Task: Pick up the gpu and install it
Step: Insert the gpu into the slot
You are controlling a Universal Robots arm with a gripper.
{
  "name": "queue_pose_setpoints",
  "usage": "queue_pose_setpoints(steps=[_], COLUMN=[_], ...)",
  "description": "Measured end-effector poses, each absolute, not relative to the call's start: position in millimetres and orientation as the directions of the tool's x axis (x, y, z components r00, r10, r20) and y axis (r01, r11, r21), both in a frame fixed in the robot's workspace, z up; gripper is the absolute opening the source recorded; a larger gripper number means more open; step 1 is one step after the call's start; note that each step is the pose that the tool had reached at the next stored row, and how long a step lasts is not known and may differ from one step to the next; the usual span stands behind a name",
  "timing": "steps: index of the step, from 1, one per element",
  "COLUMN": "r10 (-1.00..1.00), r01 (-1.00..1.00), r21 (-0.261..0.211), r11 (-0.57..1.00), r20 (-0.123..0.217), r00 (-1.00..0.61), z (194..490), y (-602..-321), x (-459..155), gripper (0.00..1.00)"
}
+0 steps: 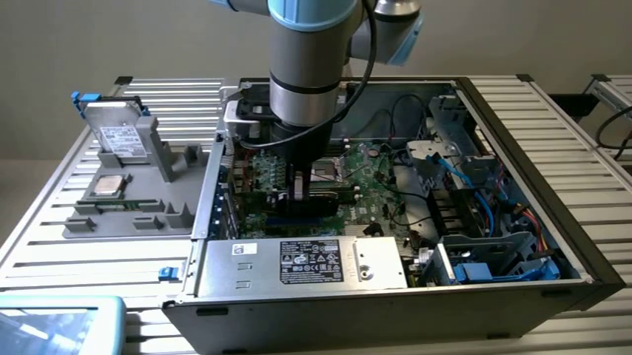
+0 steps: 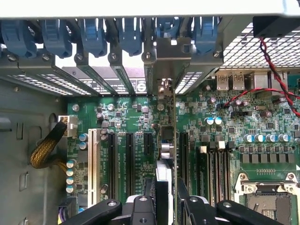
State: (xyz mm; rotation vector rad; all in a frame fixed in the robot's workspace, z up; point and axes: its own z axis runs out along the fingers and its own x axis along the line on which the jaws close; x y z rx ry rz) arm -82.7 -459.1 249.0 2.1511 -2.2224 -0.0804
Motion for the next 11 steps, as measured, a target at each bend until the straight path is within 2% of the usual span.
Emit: queue_pose_setpoints(steps=[11], r10=[-0.999], r01=[-0.997], r21=[0.072], r11=[0.033], r20=[0.0], r00=[-0.033], z=[247.8], y=[-459.3], x=[-82.8], gripper=[0.28])
